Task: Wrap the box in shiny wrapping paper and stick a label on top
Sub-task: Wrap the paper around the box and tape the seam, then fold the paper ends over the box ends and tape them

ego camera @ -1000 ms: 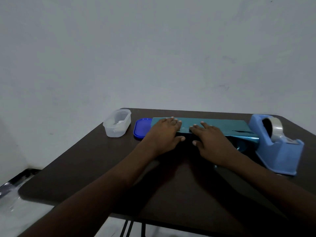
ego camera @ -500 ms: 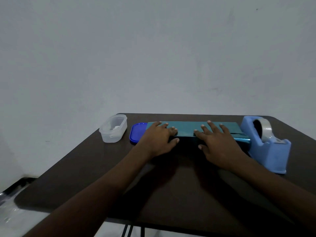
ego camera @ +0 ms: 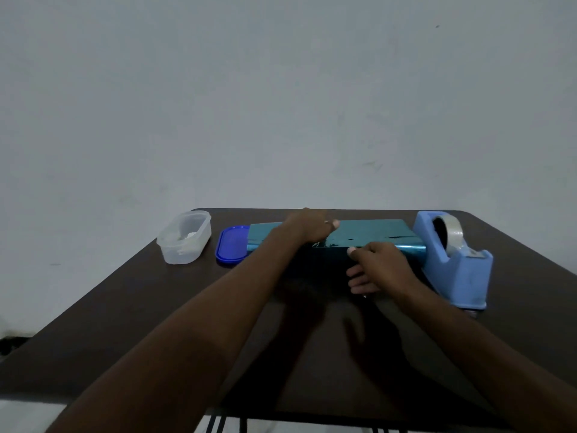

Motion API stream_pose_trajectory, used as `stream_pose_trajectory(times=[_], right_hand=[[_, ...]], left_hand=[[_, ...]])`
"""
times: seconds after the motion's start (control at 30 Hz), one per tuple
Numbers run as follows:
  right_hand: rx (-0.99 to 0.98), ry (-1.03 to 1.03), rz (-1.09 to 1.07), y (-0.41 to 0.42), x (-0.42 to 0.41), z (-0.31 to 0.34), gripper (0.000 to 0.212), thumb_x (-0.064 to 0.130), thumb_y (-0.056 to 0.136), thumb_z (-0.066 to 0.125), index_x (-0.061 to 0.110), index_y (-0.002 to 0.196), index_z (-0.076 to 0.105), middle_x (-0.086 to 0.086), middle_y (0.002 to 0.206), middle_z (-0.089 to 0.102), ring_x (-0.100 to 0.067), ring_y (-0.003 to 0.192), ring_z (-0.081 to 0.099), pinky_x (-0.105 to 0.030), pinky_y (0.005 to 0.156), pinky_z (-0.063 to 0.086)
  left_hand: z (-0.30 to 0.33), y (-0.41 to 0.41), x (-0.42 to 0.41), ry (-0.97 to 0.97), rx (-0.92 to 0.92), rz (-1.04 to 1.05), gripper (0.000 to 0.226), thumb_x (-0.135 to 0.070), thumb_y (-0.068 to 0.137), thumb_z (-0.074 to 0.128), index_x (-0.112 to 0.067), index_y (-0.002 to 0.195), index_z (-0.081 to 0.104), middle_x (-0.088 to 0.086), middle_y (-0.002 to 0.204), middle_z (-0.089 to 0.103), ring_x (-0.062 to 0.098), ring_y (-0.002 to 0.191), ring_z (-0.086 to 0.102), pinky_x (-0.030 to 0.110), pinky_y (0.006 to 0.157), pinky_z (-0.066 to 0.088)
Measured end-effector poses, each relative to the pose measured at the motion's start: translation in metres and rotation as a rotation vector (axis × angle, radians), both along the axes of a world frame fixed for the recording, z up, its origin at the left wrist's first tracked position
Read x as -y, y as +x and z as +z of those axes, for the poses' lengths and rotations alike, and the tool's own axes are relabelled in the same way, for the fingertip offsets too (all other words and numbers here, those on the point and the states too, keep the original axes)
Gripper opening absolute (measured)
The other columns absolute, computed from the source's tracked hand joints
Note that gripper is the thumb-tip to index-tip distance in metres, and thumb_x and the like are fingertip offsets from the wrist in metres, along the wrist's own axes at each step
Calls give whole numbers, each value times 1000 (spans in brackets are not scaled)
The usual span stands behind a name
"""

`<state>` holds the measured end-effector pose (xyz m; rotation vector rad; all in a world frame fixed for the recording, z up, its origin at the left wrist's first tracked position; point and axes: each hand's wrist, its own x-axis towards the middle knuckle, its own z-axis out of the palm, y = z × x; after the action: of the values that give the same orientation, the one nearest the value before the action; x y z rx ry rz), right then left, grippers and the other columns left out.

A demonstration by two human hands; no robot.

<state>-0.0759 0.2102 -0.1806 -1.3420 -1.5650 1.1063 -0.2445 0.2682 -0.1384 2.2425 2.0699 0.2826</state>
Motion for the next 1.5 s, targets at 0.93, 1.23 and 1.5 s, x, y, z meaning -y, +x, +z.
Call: stream_pose_trajectory(times=[0.93, 1.23, 1.5], right_hand=[[-297, 265, 257, 19, -74, 122, 60, 19, 87, 72, 17, 137, 38, -14, 122, 63, -25, 107, 66, -41, 87, 56], [-107, 159, 438, 46, -64, 106, 54, 22, 80, 78, 28, 129, 55, -3, 121, 69, -19, 108, 68, -36, 82, 55], [-98, 114, 455, 48, -52, 98, 39, 22, 84, 74, 35, 115, 55, 0, 119, 68, -15, 109, 65, -37, 84, 53]], left_hand=[[88, -51, 26, 116, 1153, -133, 57, 16, 74, 63, -9, 125, 58, 12, 117, 66, 26, 108, 65, 36, 92, 55], [68, -54, 52, -113, 904, -91, 60, 3, 66, 85, -10, 118, 58, 10, 113, 67, 24, 102, 69, 31, 80, 57], [68, -57, 71, -147, 816, -117, 57, -17, 78, 82, -11, 128, 57, 6, 114, 68, 15, 98, 68, 23, 79, 56]])
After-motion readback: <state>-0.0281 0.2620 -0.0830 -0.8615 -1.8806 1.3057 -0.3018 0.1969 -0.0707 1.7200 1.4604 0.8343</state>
